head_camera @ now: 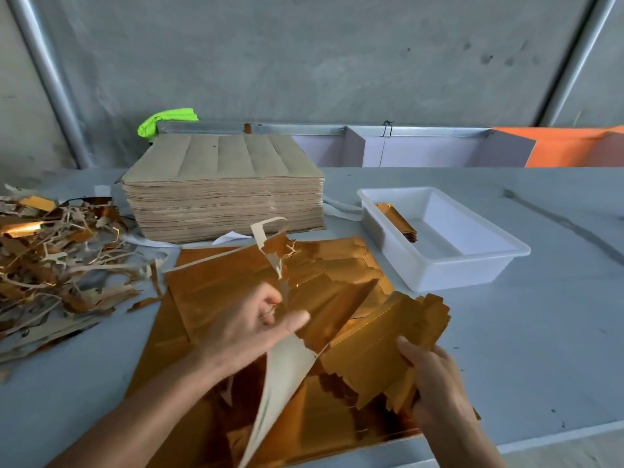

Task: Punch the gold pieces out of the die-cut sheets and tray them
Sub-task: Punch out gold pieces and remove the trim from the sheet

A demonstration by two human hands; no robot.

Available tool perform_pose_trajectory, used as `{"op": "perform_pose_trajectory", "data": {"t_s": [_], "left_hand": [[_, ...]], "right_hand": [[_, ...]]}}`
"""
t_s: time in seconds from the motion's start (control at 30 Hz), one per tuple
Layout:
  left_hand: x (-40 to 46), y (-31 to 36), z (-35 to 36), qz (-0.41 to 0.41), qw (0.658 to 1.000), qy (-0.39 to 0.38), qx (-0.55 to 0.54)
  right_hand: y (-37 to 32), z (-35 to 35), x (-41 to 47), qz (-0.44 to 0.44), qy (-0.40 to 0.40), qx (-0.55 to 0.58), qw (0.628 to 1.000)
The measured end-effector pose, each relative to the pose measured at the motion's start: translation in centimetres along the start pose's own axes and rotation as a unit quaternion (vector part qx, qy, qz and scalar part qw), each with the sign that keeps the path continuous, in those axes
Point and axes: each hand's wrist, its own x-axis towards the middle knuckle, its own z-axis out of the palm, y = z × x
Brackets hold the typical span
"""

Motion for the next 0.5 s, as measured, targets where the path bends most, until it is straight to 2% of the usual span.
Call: {"op": "perform_pose_trajectory", "data": {"t_s": [0.07, 0.13, 0.17, 0.23, 0.33, 0.4, 0.5], "left_hand": [[-0.2, 1.2, 1.6, 0.011, 0.993, -0.089, 0.070], [-0.3, 1.9, 3.6, 0.029, 0.966, -0.123, 0.227], [-0.4, 2.2, 4.4, 0.035, 0.954, -0.126, 0.271], [-0.5, 2.4, 5.0, 0.032, 0.951, -0.131, 0.279], [-0.2, 2.3, 4.3, -0.002, 0.953, -0.153, 0.260], [0.0, 2.4, 3.8, -0.025, 0.945, -0.172, 0.277], [0.4, 2.8, 4.2, -0.027, 0.928, -0.150, 0.340]], "right_hand": [[0.0, 0.5, -0.1, -0.009, -0.004, -0.020, 1.000], [0.0, 0.6, -0.2, -0.018, -0.008, -0.049, 0.999], [-0.1, 0.4, -0.1, -0.024, -0.012, -0.063, 0.998], [-0.7, -0.8, 0.0, -0.039, -0.014, -0.075, 0.996], [-1.8, -3.6, 0.8, -0.063, 0.057, -0.064, 0.994], [-2.2, -4.9, 1.3, -0.088, 0.088, -0.097, 0.987], [-1.7, -4.6, 1.6, -0.115, 0.064, -0.126, 0.983]]}}
